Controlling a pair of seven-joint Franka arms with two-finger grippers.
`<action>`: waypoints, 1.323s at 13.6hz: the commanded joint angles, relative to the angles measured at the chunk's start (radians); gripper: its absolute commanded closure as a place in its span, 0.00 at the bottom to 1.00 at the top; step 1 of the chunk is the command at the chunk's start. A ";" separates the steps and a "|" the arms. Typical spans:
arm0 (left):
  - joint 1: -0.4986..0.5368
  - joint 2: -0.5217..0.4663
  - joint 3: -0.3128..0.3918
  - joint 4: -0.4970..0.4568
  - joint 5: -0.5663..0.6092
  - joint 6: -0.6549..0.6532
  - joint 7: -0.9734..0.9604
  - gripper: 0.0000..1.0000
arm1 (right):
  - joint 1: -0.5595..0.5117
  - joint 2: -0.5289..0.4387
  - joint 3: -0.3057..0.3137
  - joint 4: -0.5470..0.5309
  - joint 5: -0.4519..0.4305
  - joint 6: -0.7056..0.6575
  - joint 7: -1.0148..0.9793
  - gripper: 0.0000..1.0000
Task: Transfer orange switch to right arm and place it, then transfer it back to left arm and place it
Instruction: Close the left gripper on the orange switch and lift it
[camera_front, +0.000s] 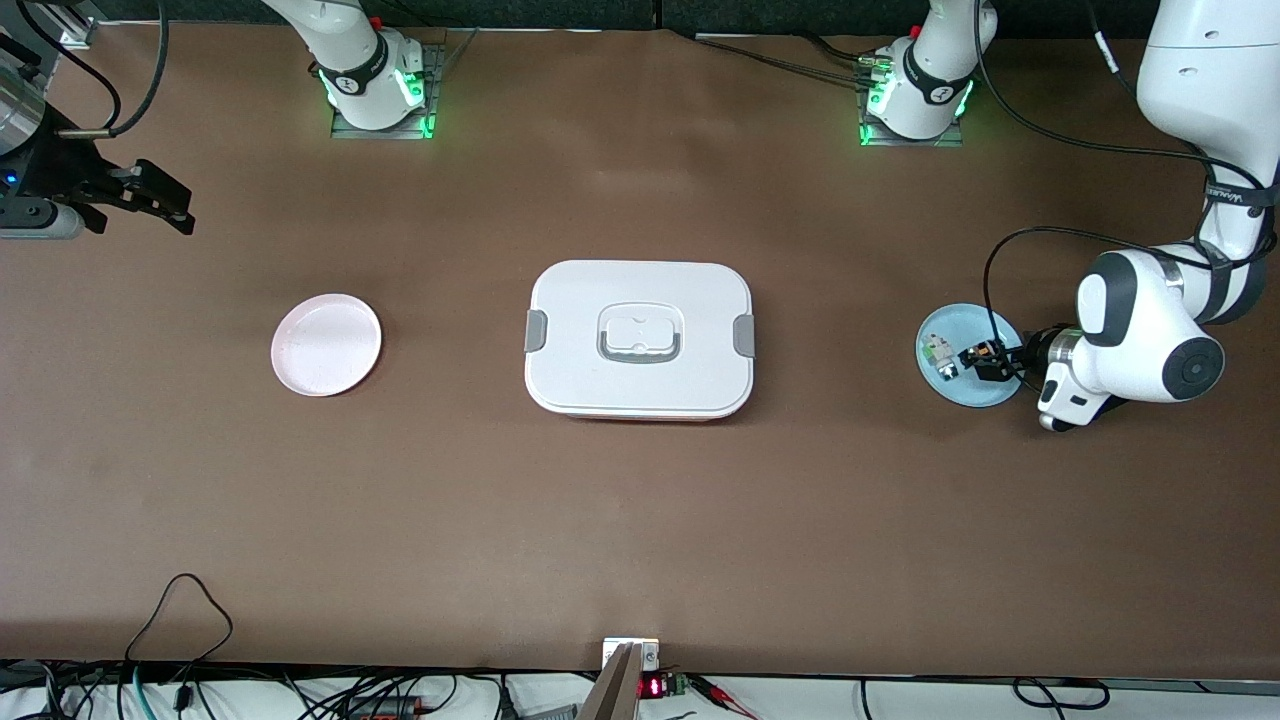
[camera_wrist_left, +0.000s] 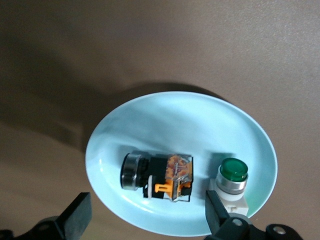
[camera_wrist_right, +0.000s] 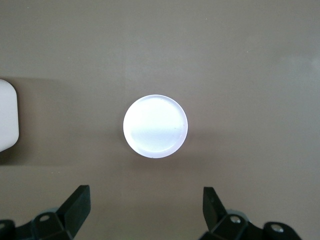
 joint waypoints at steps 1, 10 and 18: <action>-0.001 0.024 -0.003 0.006 -0.017 0.024 0.000 0.00 | 0.005 0.007 -0.003 0.016 0.013 -0.009 0.001 0.00; 0.007 0.047 -0.009 -0.029 -0.017 0.067 0.046 0.14 | 0.002 0.024 -0.004 0.036 0.029 -0.010 -0.001 0.00; -0.004 0.045 -0.009 0.070 -0.004 -0.082 0.262 0.67 | 0.002 0.032 -0.004 0.039 0.029 -0.010 -0.004 0.00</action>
